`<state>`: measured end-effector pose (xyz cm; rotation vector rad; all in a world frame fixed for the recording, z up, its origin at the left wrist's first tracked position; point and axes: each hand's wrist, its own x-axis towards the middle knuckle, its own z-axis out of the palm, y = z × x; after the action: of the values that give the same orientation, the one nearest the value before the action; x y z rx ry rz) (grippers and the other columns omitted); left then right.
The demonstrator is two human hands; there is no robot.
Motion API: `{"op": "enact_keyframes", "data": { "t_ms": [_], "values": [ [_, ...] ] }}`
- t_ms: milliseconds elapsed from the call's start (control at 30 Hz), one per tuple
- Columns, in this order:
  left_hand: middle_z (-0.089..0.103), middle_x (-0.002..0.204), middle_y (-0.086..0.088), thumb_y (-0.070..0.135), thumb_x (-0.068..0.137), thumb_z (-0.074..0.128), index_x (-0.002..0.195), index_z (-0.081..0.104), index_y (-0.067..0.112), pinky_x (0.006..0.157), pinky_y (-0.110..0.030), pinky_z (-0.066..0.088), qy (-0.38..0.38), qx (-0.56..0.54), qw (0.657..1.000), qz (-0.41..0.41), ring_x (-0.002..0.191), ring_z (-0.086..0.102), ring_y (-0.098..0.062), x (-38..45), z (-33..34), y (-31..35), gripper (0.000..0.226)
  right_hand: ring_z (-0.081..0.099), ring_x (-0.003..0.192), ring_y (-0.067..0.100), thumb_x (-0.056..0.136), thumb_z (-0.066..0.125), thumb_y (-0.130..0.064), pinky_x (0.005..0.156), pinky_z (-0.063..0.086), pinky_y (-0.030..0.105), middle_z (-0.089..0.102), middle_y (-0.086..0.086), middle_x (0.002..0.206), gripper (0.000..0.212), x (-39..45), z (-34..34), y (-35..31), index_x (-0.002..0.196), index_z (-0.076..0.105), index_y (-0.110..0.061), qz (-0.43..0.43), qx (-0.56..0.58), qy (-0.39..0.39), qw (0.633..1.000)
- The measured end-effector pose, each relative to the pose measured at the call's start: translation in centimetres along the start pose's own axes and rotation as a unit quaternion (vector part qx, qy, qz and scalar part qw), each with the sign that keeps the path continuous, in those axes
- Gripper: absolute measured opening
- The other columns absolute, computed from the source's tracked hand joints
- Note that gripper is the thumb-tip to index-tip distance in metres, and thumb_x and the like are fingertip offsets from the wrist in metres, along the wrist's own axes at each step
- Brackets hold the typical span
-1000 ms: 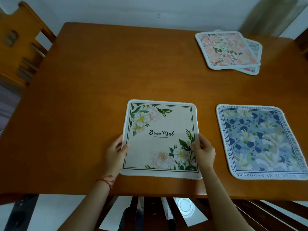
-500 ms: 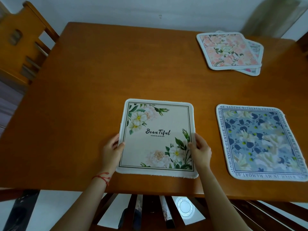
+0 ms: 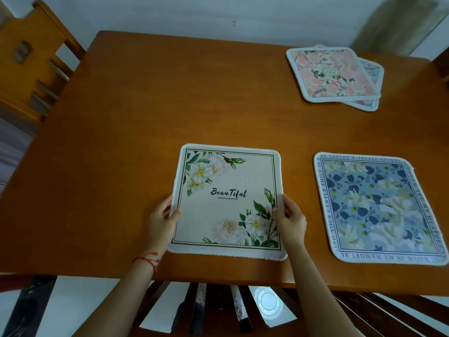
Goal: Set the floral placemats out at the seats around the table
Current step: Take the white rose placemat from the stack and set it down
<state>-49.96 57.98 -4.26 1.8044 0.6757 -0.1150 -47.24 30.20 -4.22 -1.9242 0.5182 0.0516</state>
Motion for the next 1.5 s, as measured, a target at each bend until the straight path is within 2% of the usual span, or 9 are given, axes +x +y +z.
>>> {"op": "enact_keyframes", "data": {
  "t_ms": [133,200,267,367,600,733,933,1233,1500],
  "values": [
    [0.046,0.141,-0.006,0.017,0.088,0.058,0.136,0.043,0.017,0.105,-0.047,0.038,-0.005,0.008,1.000,0.003,0.129,0.043,-0.025,-0.2,0.1,0.1,0.050,0.058,0.085,0.013,0.079,0.058,-0.030,0.065,0.047,0.018,0.063,-0.007,0.099,0.036,0.0,0.1,-0.2,0.114,0.060,-0.018,0.005,-0.039,-0.016,0.999],
    [0.043,0.143,-0.005,0.019,0.089,0.058,0.137,0.042,0.017,0.107,-0.047,0.035,-0.004,0.026,1.000,0.012,0.132,0.039,-0.025,-0.6,0.3,0.3,0.051,0.050,0.087,0.016,0.072,0.053,-0.046,0.065,0.039,0.019,0.058,-0.004,0.099,0.052,0.1,0.1,-0.1,0.114,0.058,-0.016,0.013,-0.062,-0.026,0.998],
    [0.039,0.145,-0.005,0.021,0.090,0.057,0.138,0.040,0.016,0.108,-0.046,0.032,-0.005,0.059,0.998,0.029,0.134,0.035,-0.025,-1.0,0.5,0.6,0.051,0.052,0.100,0.019,0.081,0.058,-0.035,0.080,0.046,0.029,0.060,0.004,0.114,0.047,-0.1,0.0,-0.7,0.123,0.055,-0.014,0.017,-0.080,-0.030,0.996],
    [0.036,0.147,-0.005,0.022,0.092,0.054,0.140,0.037,0.014,0.110,-0.042,0.028,-0.017,0.113,0.991,0.064,0.136,0.031,-0.023,-1.6,0.9,1.1,0.052,0.044,0.125,0.024,0.090,0.055,-0.016,0.103,0.037,0.037,0.051,0.009,0.133,0.041,-0.7,-0.4,-1.5,0.129,0.049,-0.005,-0.007,-0.138,-0.049,0.989],
    [0.029,0.151,-0.008,0.030,0.093,0.050,0.143,0.030,0.009,0.113,-0.036,0.019,-0.037,0.301,0.939,0.165,0.140,0.021,-0.024,-3.0,1.6,2.1,0.058,0.026,0.137,0.025,0.094,0.050,-0.024,0.110,0.025,0.033,0.034,0.010,0.148,0.051,-2.1,-1.2,-2.3,0.140,0.035,-0.009,-0.101,-0.310,-0.101,0.940],
    [0.028,0.151,-0.008,0.039,0.094,0.045,0.144,0.029,0.010,0.115,-0.037,0.017,-0.041,0.400,0.888,0.223,0.141,0.021,-0.023,-4.9,1.5,2.6,0.060,0.026,0.137,0.025,0.094,0.048,-0.028,0.110,0.025,0.033,0.032,0.009,0.149,0.052,-3.3,-1.6,-3.1,0.141,0.034,-0.010,-0.153,-0.332,-0.115,0.924],
    [0.021,0.154,-0.005,0.054,0.092,0.024,0.146,0.021,0.015,0.114,-0.037,0.012,-0.046,0.485,0.843,0.227,0.142,0.015,-0.021,-7.5,1.0,3.0,0.067,0.027,0.136,0.024,0.096,0.043,-0.035,0.108,0.028,0.036,0.031,0.006,0.149,0.051,-5.4,-2.9,-3.8,0.141,0.033,-0.013,-0.206,-0.370,-0.141,0.895],
    [0.020,0.155,-0.004,0.068,0.072,-0.004,0.146,0.021,0.016,0.114,-0.037,0.012,-0.048,0.503,0.823,0.259,0.143,0.014,-0.021,-11.2,-1.3,3.0,0.094,0.030,0.134,0.021,0.095,0.043,-0.040,0.106,0.030,0.037,0.036,0.004,0.147,0.051,-10.7,-4.7,-3.8,0.139,0.037,-0.016,-0.250,-0.378,-0.103,0.885],
    [0.022,0.154,-0.005,0.061,0.091,0.020,0.146,0.023,0.014,0.114,-0.039,0.013,-0.084,0.497,0.807,0.309,0.143,0.015,-0.022,-15.4,-5.2,0.8,0.072,0.039,0.129,0.025,0.093,0.049,-0.036,0.104,0.032,0.040,0.048,0.008,0.138,0.047,-18.7,-4.7,-2.3,0.133,0.047,-0.011,-0.259,-0.367,-0.029,0.893]
  ]
}}
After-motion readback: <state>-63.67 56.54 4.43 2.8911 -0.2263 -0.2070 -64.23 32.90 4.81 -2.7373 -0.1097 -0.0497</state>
